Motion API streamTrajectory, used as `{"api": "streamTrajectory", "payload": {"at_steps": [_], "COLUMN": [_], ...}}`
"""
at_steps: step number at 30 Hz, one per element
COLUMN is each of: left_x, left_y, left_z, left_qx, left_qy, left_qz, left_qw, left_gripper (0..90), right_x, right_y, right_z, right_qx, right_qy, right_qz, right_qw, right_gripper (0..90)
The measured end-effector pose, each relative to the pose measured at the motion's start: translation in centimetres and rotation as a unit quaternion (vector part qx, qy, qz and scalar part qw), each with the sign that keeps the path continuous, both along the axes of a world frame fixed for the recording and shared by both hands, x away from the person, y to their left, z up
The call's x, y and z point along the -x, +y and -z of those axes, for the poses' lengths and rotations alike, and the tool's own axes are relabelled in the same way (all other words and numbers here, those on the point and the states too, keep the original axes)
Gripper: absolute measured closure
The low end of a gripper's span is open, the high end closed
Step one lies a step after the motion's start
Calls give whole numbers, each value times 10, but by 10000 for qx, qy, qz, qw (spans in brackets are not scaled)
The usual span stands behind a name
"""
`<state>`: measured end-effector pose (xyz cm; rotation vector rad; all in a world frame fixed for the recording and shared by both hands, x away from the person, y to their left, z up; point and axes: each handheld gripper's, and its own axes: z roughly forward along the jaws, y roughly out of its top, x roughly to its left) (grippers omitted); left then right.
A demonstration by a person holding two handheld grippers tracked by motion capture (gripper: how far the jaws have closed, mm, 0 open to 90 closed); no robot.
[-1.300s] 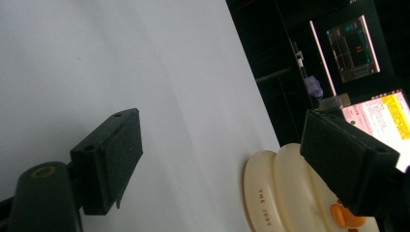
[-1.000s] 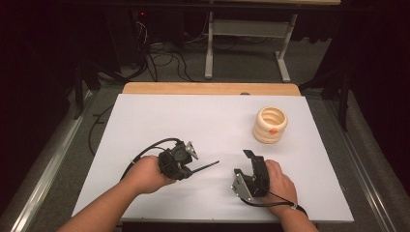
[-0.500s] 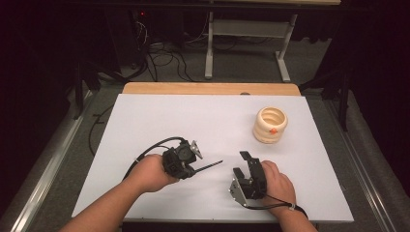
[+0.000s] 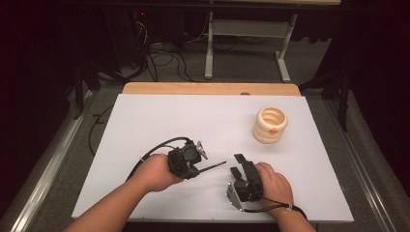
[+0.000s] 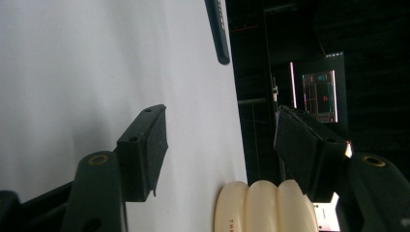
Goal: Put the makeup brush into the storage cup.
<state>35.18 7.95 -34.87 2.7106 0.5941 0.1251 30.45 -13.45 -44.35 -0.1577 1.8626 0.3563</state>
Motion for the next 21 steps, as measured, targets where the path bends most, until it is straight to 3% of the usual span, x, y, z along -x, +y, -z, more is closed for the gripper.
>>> {"api": "streamTrajectory", "payload": {"at_steps": [19, 21], "left_x": [-1, -1], "left_y": [-17, -19], "left_z": [2, 2], "left_qx": [-119, -134], "left_qy": [-13, -11], "left_qz": [104, 120], "left_qw": [9999, 9998], "left_gripper": [833, 833], "right_x": [1, 3], "right_y": [4, 5], "right_z": [1, 1], "right_qx": [209, 296], "right_qy": [50, 58], "right_qz": [-204, -131], "right_qw": [9996, 9995], "right_gripper": [576, 596]}}
